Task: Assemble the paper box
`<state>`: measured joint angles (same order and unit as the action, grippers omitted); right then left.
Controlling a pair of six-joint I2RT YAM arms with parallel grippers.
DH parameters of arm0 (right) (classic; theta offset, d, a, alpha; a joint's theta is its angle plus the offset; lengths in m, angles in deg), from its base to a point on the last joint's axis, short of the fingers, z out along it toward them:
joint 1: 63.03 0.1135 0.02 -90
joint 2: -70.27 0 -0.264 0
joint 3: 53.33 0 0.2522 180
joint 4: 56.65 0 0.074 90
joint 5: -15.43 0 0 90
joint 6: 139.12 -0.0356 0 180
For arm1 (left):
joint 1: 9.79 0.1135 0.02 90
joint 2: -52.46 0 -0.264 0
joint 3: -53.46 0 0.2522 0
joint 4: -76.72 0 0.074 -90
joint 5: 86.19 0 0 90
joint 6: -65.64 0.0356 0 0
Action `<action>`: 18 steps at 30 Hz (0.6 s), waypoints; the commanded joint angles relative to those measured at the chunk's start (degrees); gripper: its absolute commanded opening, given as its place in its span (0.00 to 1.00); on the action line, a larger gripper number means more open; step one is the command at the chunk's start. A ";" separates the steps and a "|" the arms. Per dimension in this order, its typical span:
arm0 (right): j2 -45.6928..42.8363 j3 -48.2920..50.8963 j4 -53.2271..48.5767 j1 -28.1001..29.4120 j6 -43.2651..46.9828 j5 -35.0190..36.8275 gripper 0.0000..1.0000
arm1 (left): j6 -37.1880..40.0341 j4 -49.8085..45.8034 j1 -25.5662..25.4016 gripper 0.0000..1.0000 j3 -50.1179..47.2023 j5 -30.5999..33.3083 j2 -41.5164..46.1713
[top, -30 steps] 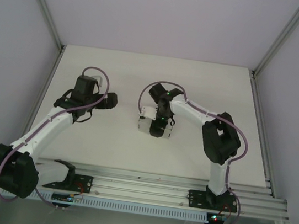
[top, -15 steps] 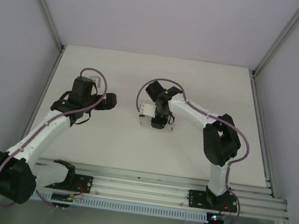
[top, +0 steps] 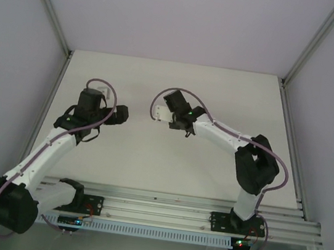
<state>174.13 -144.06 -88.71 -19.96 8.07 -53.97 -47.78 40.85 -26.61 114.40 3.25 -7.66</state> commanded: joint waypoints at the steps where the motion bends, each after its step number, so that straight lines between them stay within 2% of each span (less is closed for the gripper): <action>1: 3.59 2.67 16.37 0.30 7.66 5.50 0.30 | -1.25 0.32 0.42 1.00 -0.20 0.84 1.41; 4: 6.94 3.00 18.88 -0.15 8.88 6.40 0.30 | -1.60 0.25 0.49 0.99 -0.59 0.87 2.04; 10: 10.05 2.86 12.64 -0.71 4.02 3.07 0.32 | -1.89 0.05 0.47 1.00 -1.21 0.90 2.64; 13: 9.98 3.39 9.34 -0.40 0.52 2.51 0.41 | -1.89 -0.04 0.47 1.00 -1.30 1.00 2.60; 18: 8.20 3.09 -0.84 0.62 -6.59 -3.00 0.59 | -1.94 0.14 0.46 1.00 -1.56 0.98 2.37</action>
<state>183.28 -141.24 -79.36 -20.09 6.89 -52.30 -49.09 40.80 -26.61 112.78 3.47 -6.06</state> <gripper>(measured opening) 0.571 0.994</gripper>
